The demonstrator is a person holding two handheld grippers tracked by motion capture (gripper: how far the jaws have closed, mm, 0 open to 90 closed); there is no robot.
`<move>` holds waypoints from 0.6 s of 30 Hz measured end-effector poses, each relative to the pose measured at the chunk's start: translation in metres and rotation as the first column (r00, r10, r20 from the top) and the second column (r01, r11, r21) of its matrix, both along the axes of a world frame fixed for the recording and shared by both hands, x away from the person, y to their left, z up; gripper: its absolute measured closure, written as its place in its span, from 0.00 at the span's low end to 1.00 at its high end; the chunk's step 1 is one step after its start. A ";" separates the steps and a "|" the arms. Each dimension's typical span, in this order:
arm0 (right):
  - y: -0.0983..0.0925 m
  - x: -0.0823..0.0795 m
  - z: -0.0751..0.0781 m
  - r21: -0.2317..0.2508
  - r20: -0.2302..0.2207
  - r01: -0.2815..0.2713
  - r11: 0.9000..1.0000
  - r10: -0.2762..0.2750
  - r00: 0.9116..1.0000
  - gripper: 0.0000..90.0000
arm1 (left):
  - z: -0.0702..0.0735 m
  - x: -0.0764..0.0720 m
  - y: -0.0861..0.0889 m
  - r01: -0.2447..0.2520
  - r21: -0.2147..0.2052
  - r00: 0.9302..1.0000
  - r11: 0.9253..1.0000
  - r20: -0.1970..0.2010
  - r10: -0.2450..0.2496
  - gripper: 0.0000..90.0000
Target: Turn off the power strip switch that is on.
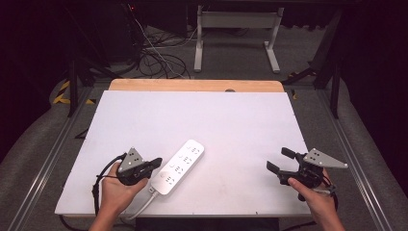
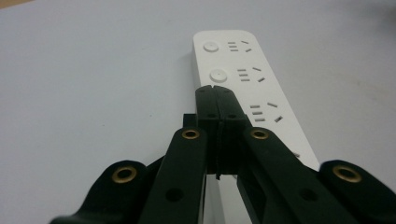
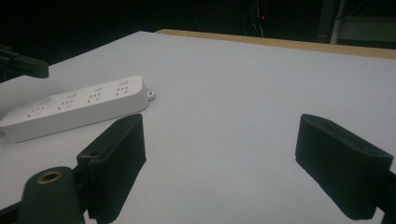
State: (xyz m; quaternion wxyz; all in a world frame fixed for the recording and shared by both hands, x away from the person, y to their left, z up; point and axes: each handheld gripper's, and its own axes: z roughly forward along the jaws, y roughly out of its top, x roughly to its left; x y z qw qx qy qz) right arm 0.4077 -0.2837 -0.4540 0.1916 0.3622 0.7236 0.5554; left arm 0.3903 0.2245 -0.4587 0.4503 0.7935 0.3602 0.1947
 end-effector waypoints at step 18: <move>0.000 0.000 0.000 0.001 0.001 0.000 1.000 0.000 1.000 0.18 | 0.014 -0.009 0.023 -0.261 -0.133 0.939 0.956 0.193 0.283 0.99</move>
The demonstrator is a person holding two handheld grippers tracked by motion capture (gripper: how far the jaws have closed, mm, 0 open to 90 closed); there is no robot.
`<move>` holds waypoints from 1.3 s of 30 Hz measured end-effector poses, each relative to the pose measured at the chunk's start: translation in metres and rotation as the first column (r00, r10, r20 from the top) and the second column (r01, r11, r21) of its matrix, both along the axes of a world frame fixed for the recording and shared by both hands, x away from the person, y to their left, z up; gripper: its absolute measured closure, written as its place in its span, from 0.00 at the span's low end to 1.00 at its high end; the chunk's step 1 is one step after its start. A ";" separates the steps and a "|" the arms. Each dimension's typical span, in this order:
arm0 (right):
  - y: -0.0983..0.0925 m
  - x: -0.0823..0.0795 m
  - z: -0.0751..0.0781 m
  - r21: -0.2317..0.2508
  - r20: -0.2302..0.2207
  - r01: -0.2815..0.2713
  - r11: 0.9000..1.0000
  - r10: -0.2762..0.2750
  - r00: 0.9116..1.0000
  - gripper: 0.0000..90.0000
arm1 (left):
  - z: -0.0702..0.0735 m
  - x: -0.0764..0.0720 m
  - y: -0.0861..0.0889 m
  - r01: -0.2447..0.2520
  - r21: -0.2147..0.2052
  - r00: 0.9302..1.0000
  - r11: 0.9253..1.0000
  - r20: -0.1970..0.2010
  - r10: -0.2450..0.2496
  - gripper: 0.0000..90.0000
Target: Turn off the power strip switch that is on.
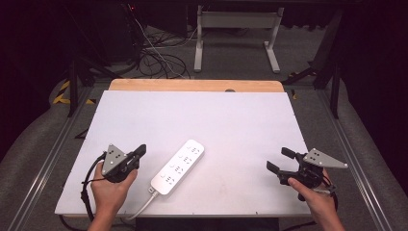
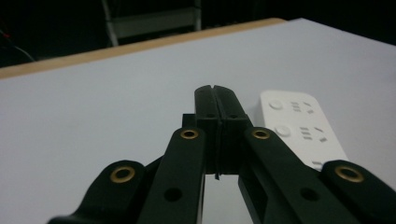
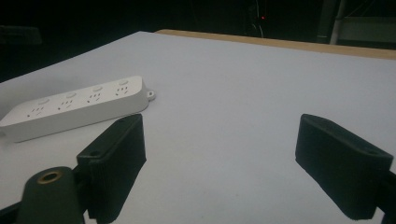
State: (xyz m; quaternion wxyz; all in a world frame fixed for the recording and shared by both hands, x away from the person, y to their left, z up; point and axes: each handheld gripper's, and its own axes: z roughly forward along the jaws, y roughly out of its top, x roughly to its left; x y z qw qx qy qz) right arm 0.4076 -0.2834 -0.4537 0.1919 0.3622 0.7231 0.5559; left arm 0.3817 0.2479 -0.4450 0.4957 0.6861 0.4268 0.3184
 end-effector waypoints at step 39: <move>0.000 0.000 0.000 0.002 -0.001 0.006 1.000 -0.006 1.000 0.18 | 0.006 -0.003 0.017 -0.389 -0.021 0.894 0.921 0.231 0.383 0.11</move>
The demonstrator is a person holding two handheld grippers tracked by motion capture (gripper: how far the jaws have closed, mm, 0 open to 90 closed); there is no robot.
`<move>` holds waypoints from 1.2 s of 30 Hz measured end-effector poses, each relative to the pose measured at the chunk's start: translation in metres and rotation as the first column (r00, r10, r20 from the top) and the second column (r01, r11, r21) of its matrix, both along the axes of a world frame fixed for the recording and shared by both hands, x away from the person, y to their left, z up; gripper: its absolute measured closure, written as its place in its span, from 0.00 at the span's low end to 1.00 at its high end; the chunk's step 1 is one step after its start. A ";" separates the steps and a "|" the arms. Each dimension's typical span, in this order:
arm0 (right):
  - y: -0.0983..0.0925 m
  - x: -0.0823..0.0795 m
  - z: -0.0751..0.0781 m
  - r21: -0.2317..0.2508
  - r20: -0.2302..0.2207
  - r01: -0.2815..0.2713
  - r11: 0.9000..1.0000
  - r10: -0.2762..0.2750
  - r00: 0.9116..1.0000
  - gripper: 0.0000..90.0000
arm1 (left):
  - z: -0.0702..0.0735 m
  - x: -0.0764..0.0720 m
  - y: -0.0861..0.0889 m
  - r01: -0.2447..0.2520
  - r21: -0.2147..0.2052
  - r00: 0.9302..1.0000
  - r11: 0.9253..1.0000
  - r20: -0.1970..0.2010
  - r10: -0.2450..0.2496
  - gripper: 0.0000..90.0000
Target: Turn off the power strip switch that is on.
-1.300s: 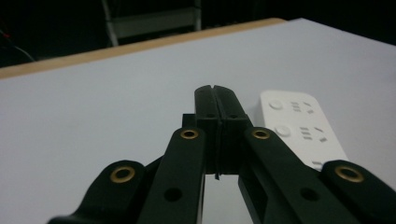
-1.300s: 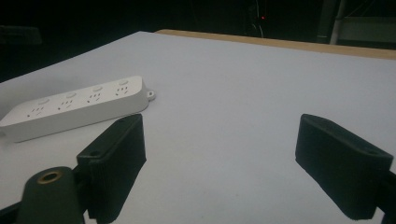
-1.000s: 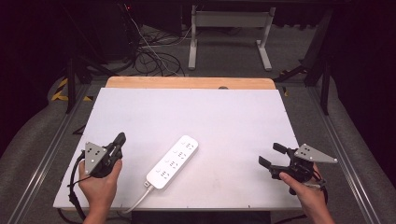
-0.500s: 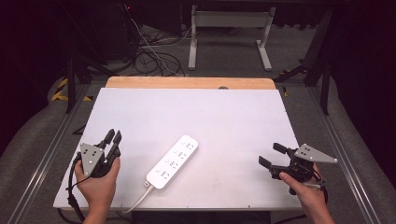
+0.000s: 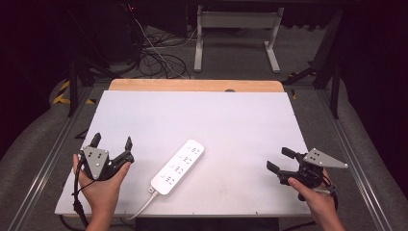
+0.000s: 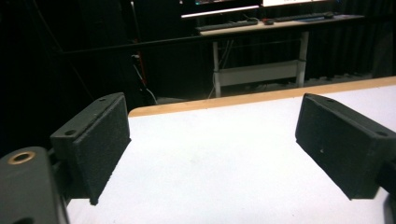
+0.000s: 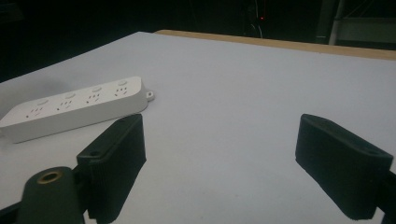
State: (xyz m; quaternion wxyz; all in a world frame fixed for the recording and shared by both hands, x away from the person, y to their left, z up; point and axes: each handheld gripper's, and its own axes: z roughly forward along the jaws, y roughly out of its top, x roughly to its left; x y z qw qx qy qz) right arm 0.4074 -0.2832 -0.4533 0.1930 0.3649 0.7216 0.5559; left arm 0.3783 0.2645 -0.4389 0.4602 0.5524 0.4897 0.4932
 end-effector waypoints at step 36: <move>0.004 0.010 0.004 0.030 0.050 0.057 0.998 -0.058 0.997 0.02 | -0.005 -0.009 0.011 -0.061 -0.004 0.998 0.998 0.019 0.061 0.05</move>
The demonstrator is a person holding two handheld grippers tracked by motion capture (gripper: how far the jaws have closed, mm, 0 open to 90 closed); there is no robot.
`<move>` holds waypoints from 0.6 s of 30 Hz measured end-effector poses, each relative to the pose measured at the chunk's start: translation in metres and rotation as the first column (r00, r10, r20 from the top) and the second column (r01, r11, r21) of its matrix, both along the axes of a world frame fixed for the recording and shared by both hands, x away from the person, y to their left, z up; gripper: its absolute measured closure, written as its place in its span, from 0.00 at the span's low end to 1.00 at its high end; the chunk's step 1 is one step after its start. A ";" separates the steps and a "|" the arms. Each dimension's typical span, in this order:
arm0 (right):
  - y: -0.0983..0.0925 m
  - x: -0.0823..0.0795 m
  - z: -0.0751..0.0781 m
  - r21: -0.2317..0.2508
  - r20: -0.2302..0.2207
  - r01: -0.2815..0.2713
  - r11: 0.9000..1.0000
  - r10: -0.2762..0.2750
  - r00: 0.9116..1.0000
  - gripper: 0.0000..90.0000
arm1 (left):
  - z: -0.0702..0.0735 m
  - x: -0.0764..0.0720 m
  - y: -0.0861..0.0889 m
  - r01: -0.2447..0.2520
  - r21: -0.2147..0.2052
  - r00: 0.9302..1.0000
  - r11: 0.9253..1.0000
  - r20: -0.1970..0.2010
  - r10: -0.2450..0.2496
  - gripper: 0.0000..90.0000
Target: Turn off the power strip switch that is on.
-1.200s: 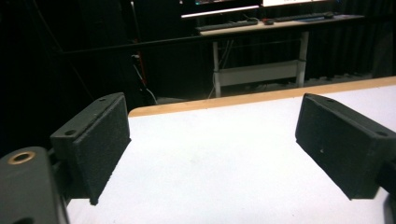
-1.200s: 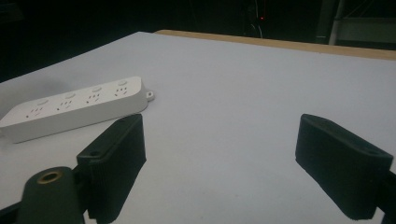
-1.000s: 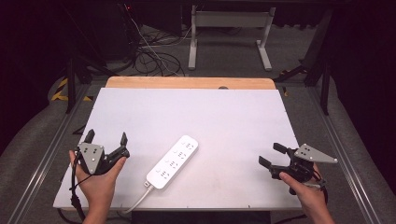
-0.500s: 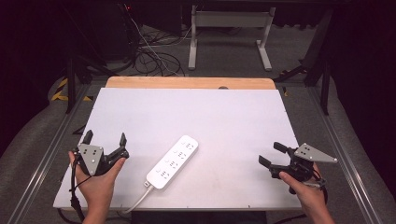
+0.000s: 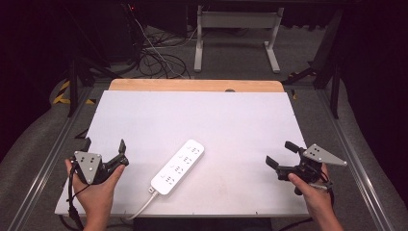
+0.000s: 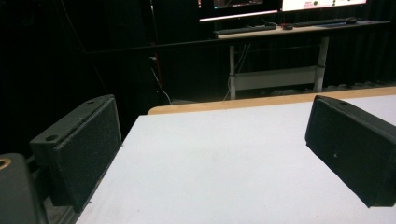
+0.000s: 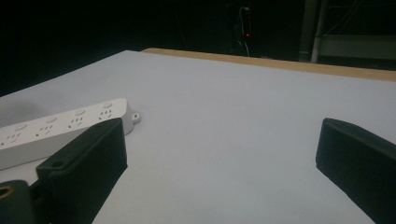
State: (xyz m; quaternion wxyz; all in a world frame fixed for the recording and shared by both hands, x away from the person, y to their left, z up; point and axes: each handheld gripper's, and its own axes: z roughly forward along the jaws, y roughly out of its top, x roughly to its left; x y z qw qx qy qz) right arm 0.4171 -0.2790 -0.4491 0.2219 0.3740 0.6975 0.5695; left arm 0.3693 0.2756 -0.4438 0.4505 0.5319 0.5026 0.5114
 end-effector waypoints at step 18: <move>0.001 0.000 -0.001 -0.002 -0.007 0.008 1.000 -0.008 1.000 0.02 | 0.000 0.000 0.002 0.011 -0.014 1.000 1.000 -0.007 -0.011 0.05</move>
